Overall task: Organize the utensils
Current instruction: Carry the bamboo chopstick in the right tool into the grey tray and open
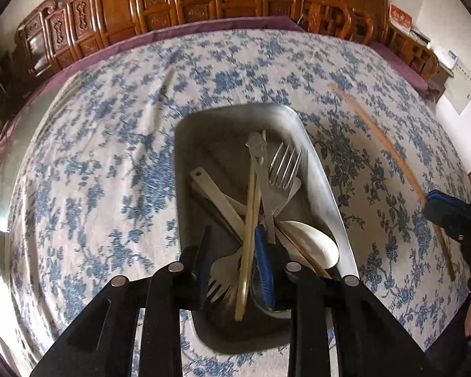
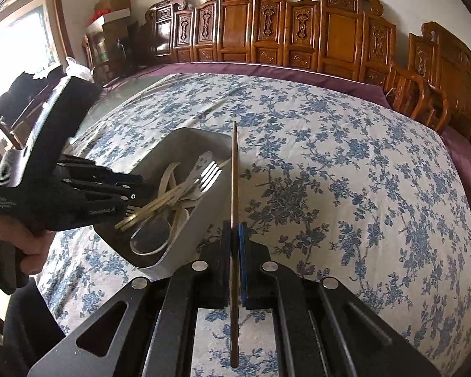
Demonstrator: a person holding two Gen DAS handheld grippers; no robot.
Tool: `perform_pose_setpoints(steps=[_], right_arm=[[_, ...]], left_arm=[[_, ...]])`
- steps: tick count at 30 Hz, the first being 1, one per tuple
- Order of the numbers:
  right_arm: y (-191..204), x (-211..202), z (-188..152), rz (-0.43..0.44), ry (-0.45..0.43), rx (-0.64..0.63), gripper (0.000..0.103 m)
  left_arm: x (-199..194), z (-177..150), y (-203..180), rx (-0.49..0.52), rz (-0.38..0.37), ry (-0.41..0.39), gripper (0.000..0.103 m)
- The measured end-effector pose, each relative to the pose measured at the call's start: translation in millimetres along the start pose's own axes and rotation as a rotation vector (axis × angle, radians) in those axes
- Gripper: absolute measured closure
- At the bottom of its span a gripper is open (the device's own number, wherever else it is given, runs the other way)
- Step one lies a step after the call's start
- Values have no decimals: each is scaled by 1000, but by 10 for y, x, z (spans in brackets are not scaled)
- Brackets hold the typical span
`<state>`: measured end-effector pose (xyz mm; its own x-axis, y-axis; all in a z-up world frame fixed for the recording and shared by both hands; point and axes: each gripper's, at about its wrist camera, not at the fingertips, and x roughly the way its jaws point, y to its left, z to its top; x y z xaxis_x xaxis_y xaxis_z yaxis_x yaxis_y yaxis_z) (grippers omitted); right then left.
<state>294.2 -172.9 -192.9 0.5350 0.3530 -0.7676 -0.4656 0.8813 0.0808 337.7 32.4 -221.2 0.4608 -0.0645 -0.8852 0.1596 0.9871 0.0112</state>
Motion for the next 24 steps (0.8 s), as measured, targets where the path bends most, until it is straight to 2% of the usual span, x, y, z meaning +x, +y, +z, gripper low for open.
perform_pose_setpoints(steps=[10, 17, 19, 21, 24], right_arm=[[379, 99, 218, 54, -8, -19, 97], [635, 323, 361, 91, 8, -11, 97], [679, 385, 383, 100, 15, -6, 97], [718, 469, 385, 102, 26, -1, 97], [756, 595, 380, 98, 44, 4, 97]], left_arm=[[-337, -128, 337, -36, 17, -69, 78], [-416, -218, 640, -77, 35, -79, 78], [-430, -241, 715, -86, 40, -81, 74], [-447, -271, 796, -101, 41, -89, 64], [-448, -299, 910, -122, 45, -95, 56]])
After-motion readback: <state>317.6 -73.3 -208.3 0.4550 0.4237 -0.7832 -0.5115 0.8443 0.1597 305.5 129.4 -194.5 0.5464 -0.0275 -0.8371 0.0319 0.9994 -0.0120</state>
